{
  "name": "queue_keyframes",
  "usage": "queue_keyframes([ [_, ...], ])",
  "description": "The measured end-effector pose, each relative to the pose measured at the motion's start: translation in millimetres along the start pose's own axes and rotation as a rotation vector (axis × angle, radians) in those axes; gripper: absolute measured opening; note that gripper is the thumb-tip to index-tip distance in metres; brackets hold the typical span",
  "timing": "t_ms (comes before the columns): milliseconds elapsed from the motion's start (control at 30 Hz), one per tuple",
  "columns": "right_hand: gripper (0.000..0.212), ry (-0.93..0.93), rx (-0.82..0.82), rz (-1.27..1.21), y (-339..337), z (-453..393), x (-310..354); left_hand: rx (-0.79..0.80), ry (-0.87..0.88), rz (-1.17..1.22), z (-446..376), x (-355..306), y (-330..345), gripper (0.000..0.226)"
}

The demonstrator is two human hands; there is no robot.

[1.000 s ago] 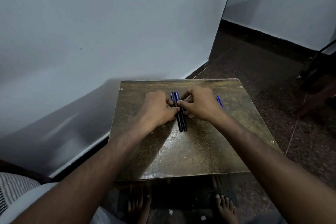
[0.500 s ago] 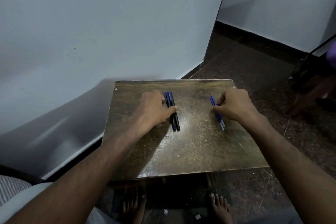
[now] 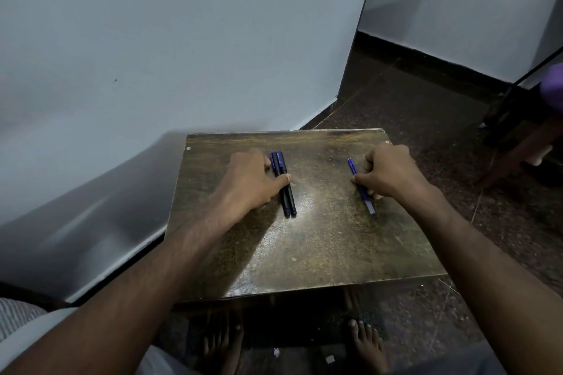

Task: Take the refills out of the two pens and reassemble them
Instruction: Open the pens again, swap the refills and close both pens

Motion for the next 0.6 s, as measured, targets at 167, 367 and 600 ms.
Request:
queue_keyframes([
  [167,0.027,-0.009,-0.018,-0.016,0.7,-1.0,1.1,0.009,0.0,0.004,0.9,-0.3,0.4,0.033],
  [367,0.029,-0.028,-0.025,-0.011,3.3,-3.6,1.1,-0.005,-0.004,-0.048,0.7,-0.1,1.3,0.034],
  [600,0.026,-0.079,-0.012,-0.054,19.4,-0.1,27.9,-0.012,-0.018,-0.051,-1.1,-1.5,3.9,0.029],
])
Point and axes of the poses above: each hand's wrist, its own z-axis away from the middle knuckle, its own y-axis out of the palm, x = y × z, the point moved 4 cm from there along -z, towards the middle knuckle, and after that the axes turned 5 degrees about -z, right-handed, at the moved point
